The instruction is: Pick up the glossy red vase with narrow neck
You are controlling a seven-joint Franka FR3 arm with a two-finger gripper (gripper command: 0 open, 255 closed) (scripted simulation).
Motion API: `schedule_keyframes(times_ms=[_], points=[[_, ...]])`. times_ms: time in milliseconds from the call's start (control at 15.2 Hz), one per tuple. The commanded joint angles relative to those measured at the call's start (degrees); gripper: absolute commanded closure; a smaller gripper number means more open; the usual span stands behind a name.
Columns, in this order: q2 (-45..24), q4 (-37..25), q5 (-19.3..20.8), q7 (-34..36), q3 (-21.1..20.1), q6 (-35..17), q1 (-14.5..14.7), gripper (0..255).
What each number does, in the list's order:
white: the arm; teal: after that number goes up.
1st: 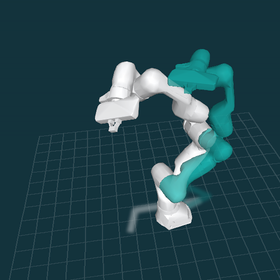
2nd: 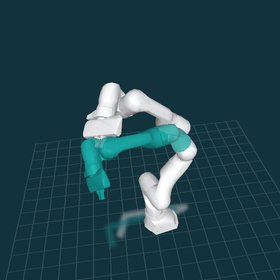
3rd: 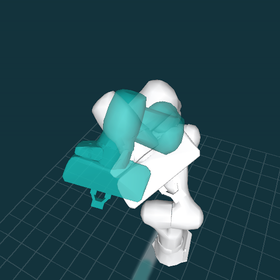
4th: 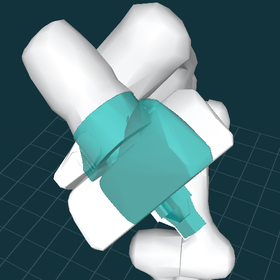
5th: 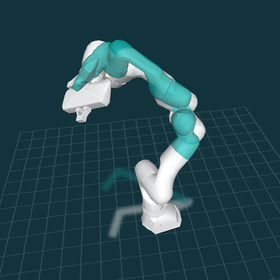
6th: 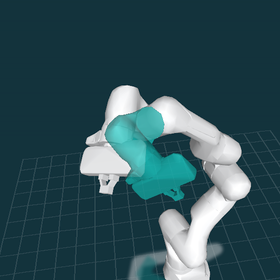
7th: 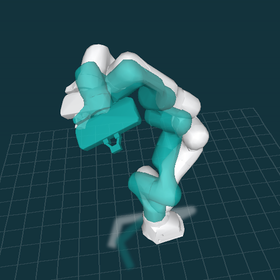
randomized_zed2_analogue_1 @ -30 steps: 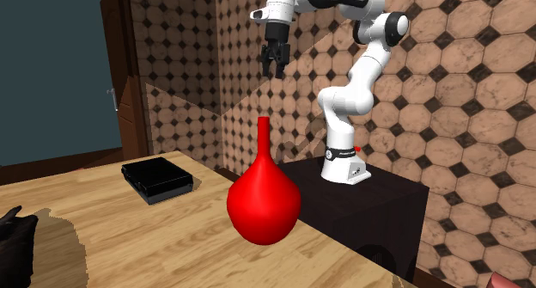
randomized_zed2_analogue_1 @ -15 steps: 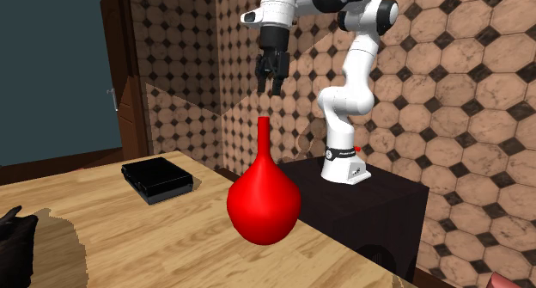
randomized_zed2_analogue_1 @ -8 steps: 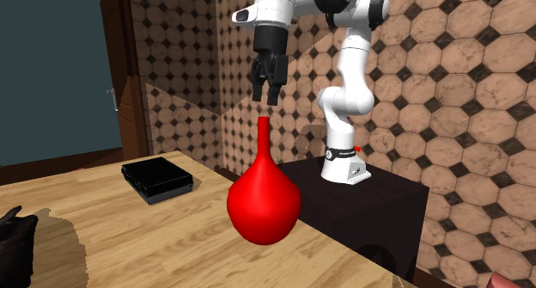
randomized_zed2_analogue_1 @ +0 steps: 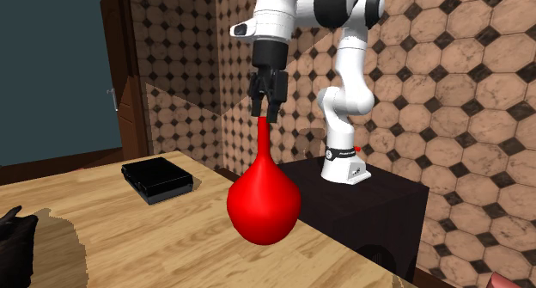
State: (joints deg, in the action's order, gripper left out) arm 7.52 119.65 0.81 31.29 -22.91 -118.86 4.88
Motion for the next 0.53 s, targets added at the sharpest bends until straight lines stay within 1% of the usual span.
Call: schedule_keyframes(times_ms=[0,132,198,462], points=[[-0.59,1.46,0.28,0.24,-0.08,-2.03,-0.02,0],[-0.59,1.47,0.28,0.24,-0.08,-2.03,-0.02,0],[-0.67,1.49,0.31,0.22,-0.06,-2.13,-0.05,255],[-0.68,1.48,0.31,0.2,-0.05,-2.13,-0.06,255]])
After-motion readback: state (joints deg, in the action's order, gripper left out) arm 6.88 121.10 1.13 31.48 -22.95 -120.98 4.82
